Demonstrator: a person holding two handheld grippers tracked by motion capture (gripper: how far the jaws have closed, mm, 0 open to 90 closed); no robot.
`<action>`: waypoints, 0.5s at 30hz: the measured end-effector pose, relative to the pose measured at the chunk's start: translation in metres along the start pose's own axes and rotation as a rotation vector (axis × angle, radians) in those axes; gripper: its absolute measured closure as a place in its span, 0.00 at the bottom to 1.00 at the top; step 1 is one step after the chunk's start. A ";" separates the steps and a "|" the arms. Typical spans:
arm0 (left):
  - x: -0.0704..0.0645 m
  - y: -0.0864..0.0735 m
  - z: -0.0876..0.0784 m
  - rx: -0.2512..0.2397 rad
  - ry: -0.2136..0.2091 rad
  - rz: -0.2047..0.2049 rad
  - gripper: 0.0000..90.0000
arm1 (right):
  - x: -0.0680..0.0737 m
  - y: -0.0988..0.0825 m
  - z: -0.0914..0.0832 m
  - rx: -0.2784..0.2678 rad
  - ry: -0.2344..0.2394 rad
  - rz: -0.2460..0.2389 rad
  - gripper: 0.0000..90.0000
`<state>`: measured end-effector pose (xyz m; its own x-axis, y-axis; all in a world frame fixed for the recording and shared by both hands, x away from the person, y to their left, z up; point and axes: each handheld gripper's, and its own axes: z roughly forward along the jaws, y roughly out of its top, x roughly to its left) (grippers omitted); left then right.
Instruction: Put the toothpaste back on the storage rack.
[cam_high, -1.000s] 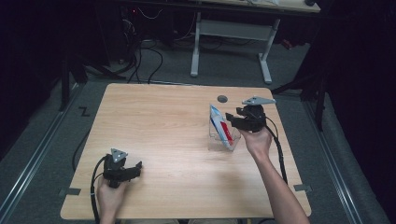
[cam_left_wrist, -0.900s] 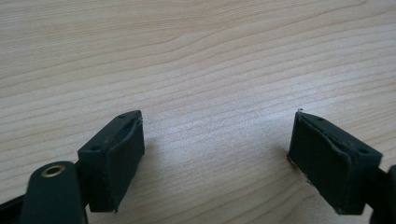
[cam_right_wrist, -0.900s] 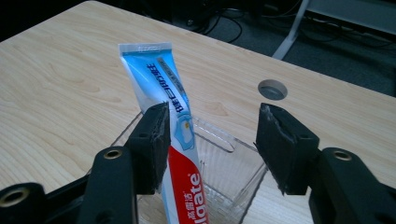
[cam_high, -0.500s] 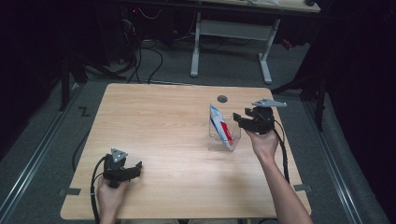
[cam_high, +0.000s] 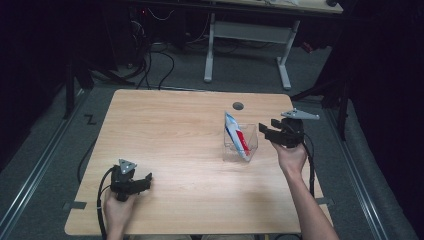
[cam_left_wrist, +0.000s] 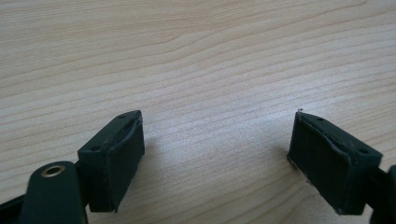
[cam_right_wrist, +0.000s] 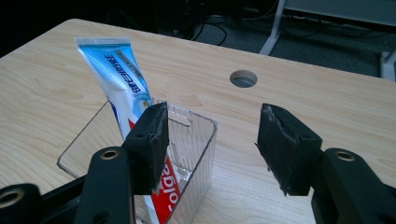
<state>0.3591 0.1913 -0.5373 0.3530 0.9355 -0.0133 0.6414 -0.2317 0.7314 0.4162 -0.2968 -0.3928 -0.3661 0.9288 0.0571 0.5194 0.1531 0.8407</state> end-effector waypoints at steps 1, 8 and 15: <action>0.000 0.000 0.000 0.000 0.000 0.000 0.20 | 0.000 0.000 -0.001 0.000 -0.001 0.007 0.48; 0.000 0.000 0.000 0.000 0.000 0.001 0.20 | -0.004 -0.004 -0.008 -0.013 -0.017 0.009 0.50; 0.000 0.000 0.000 -0.001 0.000 0.001 0.20 | -0.012 -0.008 -0.018 -0.025 -0.044 0.023 0.51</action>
<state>0.3589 0.1912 -0.5373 0.3537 0.9353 -0.0130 0.6405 -0.2320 0.7321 0.4025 -0.3152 -0.3900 -0.3201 0.9459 0.0530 0.5071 0.1239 0.8529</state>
